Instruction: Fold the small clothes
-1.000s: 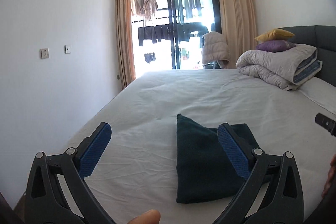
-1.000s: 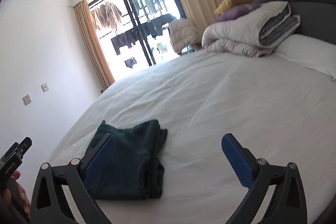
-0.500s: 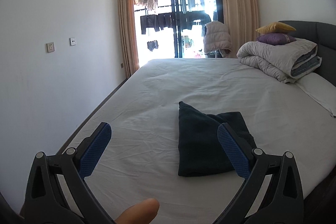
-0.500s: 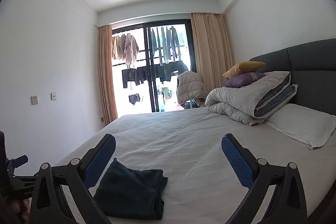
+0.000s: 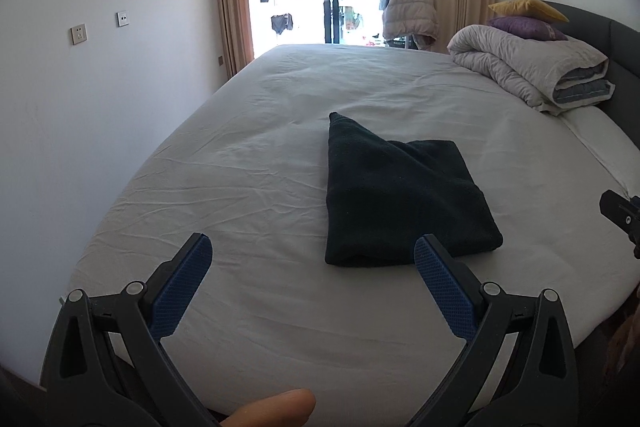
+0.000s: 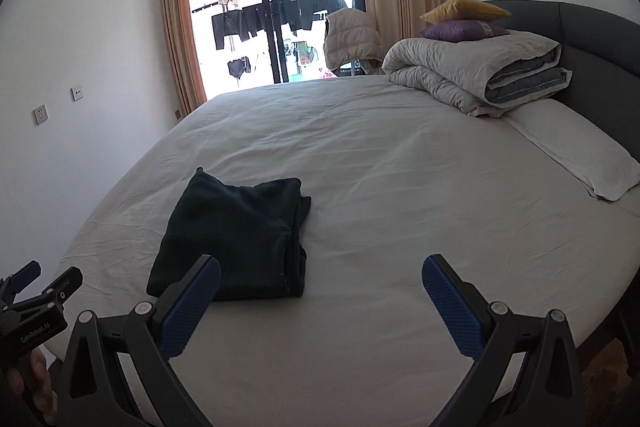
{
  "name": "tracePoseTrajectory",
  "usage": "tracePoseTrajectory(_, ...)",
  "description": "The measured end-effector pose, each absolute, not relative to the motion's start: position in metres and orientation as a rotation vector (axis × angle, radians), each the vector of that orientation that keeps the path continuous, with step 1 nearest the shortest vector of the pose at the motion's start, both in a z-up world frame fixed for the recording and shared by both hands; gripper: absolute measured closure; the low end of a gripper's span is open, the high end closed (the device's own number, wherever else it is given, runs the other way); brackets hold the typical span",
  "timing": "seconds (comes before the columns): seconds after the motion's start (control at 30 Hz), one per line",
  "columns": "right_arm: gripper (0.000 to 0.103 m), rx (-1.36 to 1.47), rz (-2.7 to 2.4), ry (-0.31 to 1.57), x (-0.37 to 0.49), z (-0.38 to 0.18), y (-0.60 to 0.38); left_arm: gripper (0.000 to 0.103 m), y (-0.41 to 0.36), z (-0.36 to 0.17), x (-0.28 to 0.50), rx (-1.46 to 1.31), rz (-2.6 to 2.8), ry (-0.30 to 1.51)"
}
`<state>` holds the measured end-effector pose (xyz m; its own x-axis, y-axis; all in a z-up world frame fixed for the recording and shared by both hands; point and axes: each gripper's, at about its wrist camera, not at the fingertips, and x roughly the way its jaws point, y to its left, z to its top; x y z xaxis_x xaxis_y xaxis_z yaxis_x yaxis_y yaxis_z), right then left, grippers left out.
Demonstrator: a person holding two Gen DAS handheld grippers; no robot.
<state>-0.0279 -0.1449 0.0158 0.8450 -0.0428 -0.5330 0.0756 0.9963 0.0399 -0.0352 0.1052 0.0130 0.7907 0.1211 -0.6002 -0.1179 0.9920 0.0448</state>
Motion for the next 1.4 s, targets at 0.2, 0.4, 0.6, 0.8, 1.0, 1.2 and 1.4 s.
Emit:
tracePoseTrajectory(0.2, 0.0, 0.042, -0.035, 0.581, -0.025, 0.006, -0.132, 0.0, 0.108, -0.006, -0.015, 0.001, 0.123, 0.69)
tracePoseTrajectory(0.4, 0.0, 0.033, -0.016, 0.619, -0.023, -0.008, -0.122, 0.0, 0.112, -0.016, -0.007, -0.007, 0.126, 0.718)
tracePoseTrajectory(0.6, 0.0, 0.025, 0.001, 0.628, -0.022, -0.012, -0.114, 0.0, 0.113, -0.024, -0.003, -0.008, 0.126, 0.734)
tracePoseTrajectory(0.8, 0.0, 0.029, 0.011, 0.656, -0.02, -0.017, -0.111, 0.0, 0.115, -0.03, -0.001, -0.016, 0.123, 0.749)
tracePoseTrajectory(1.0, 0.0, 0.021, 0.033, 0.691, -0.016, -0.023, -0.104, 0.0, 0.116, -0.032, 0.001, -0.021, 0.125, 0.754)
tracePoseTrajectory(1.2, 0.0, 0.019, 0.038, 0.716, -0.014, -0.029, -0.102, 0.0, 0.116, -0.034, 0.002, -0.024, 0.13, 0.76)
tracePoseTrajectory(1.4, 0.0, 0.021, 0.036, 0.729, -0.013, -0.031, -0.101, 0.0, 0.116, -0.035, 0.002, -0.026, 0.131, 0.76)
